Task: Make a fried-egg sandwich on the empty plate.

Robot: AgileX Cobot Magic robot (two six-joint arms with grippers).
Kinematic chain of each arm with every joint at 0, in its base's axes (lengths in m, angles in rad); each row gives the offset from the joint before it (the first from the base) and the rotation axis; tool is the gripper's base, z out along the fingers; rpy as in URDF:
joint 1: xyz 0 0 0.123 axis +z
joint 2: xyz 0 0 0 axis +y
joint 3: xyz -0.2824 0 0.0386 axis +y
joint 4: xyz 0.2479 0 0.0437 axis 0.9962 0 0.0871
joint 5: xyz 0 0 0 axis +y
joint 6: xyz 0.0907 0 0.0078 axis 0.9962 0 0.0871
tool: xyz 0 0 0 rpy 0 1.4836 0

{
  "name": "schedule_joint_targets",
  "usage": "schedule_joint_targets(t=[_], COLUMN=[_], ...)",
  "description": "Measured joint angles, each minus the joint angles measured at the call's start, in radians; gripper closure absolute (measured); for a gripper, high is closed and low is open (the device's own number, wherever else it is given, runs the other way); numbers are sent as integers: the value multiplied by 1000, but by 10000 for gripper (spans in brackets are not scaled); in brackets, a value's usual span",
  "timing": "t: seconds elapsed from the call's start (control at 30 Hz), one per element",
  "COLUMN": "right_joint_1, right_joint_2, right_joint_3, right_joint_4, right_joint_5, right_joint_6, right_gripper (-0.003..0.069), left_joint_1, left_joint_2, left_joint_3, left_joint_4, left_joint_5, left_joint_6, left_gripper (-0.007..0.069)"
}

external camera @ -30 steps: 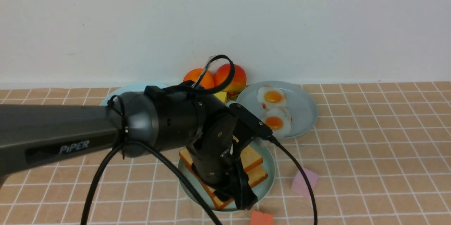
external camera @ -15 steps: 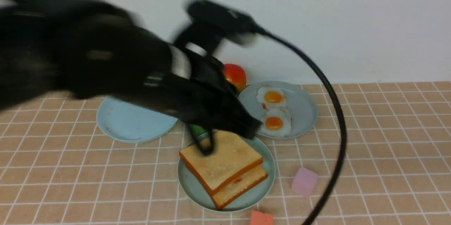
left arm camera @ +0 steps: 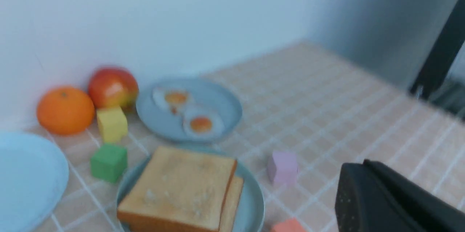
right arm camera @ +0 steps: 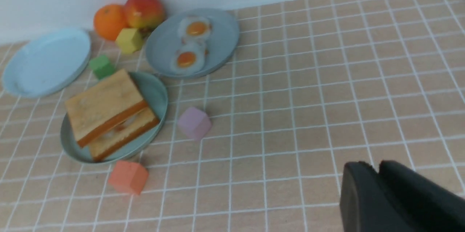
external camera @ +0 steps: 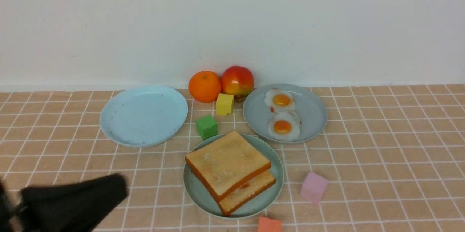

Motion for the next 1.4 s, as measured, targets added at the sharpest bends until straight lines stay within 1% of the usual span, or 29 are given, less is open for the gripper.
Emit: schedule_joint_targets(t=[0.03,0.1,0.17,0.27,0.33,0.37,0.4,0.5,0.77,0.97,1.07,1.2,1.23,1.27,1.4], right_joint_1=[0,0,0,0,0,0,0,0,0,0,-7,-54,-76,-83,-89], right_joint_2=[-48,-68,-104,-112,-112,-112,-112,-112,-112,-112,-112,-124,-125,-127,-170], right_joint_3=[43,68,140,211,269,275,328,407,571,612,619,646,712,743,859], right_joint_4=[-13,-16,-17,-17,-17,-17,-20,-42,-66,-71,-108,-133,-143,-144,-144], right_joint_5=[1,-1,-44,-140,-237,-247,-340,-443,-576,-605,-616,-699,-776,-802,-874], right_joint_6=[39,55,86,100,115,115,124,128,129,129,129,98,27,0,-34], right_gripper=[636,659,673,673,673,673,671,671,669,664,662,662,662,662,662], left_joint_1=[0,0,0,0,0,0,0,0,0,0,0,0,0,0,0], left_joint_2=[-93,-143,-199,-209,-209,-209,-209,-209,-209,-209,-209,-209,-209,-209,-209], left_joint_3=[64,94,130,146,152,154,156,157,158,158,158,158,158,158,158], left_joint_4=[-1,-4,-6,-6,-6,-6,-6,-6,-6,-6,-6,-6,-6,-6,-6], left_joint_5=[-47,-55,-55,-13,55,55,112,197,311,320,320,321,321,321,321], left_joint_6=[0,0,0,0,0,0,0,0,0,0,0,0,0,0,0], left_gripper=[638,638,638,638,638,638,638,638,638,638,638,638,638,638,638])
